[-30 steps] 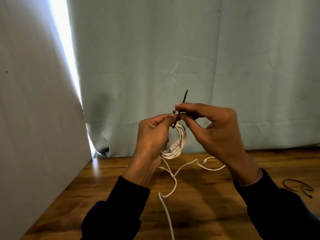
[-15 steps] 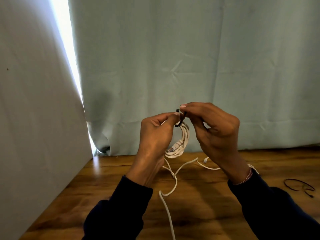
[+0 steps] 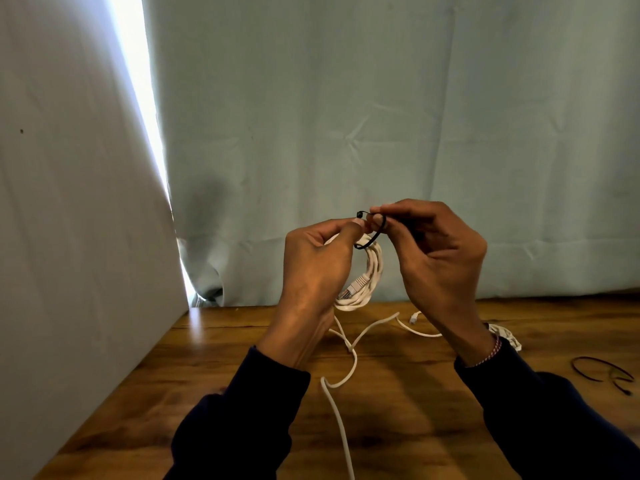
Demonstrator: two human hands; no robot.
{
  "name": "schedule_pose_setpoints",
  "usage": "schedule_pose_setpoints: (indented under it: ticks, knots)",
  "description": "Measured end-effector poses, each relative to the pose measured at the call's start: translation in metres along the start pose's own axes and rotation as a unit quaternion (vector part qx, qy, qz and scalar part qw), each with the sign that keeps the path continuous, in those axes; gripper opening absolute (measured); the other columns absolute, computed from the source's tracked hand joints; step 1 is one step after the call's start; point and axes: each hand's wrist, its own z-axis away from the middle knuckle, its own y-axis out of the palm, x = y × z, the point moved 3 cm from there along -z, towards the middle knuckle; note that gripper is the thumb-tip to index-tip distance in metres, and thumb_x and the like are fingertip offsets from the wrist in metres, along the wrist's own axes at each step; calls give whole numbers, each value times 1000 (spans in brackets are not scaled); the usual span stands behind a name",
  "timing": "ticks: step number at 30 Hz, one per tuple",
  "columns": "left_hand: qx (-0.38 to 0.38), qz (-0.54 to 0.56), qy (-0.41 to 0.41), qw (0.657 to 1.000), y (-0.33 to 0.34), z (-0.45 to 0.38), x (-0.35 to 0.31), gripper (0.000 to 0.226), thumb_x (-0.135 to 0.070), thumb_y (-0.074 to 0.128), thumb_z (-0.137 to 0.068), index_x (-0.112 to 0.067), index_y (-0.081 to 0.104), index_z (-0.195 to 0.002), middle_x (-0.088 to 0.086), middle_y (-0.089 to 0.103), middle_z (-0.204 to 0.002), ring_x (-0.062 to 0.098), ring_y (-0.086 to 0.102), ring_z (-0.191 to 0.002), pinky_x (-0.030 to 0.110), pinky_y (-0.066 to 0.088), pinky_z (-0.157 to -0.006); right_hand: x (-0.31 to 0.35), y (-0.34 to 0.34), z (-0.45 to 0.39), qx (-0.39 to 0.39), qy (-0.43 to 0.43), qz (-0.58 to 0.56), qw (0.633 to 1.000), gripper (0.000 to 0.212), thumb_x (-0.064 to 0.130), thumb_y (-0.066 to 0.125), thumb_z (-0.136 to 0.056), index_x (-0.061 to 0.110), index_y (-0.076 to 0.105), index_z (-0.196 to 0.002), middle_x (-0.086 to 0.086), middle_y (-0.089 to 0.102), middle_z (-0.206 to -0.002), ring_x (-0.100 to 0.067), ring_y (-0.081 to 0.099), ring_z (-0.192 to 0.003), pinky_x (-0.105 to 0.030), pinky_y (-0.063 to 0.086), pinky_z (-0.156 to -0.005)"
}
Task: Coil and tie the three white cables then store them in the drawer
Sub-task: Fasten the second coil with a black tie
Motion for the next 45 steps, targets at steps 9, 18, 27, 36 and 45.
schedule_pose_setpoints:
  ticks: [9,18,27,36,45]
  knots:
    - [-5,-2,-4,1000,1,0,1,17,-24,65,-95,-21,78,-104,-13,59,-85,14,53,-95,52,49,-98,-4,-2,1,1,-25,20,999,20,6,68,-92,7,67,-112,1,70,-106,-6,71,-99,-22,57,-89]
    - [-5,-4,0,1000,1,-2,2,15,-23,63,-96,-21,78,-101,-15,58,-85,13,52,-94,52,48,-98,-2,-1,1,18,-43,12,999,20,12,66,-93,11,65,-113,-2,71,-107,-11,72,-101,-26,58,-89]
    - [-8,5,-2,1000,-1,-3,4,15,-24,65,-95,-22,78,-102,-15,58,-86,16,51,-97,54,47,-99,-4,-1,1,21,-38,21,999,20,9,67,-93,11,66,-113,-1,71,-106,-9,72,-100,-24,57,-89]
    - [-7,15,-3,1000,-1,-2,2,17,-24,64,-95,-19,78,-102,-16,56,-86,40,55,-111,55,46,-100,-3,0,1,30,-47,26,998,21,7,68,-92,9,67,-112,-4,72,-106,-12,72,-100,-27,58,-88]
    - [4,-5,24,1000,0,-5,8,17,-24,63,-96,-21,78,-104,-11,61,-84,15,54,-92,47,54,-87,-6,-1,-2,39,-46,42,997,19,11,68,-93,9,69,-112,2,70,-105,-3,69,-100,-19,56,-88]
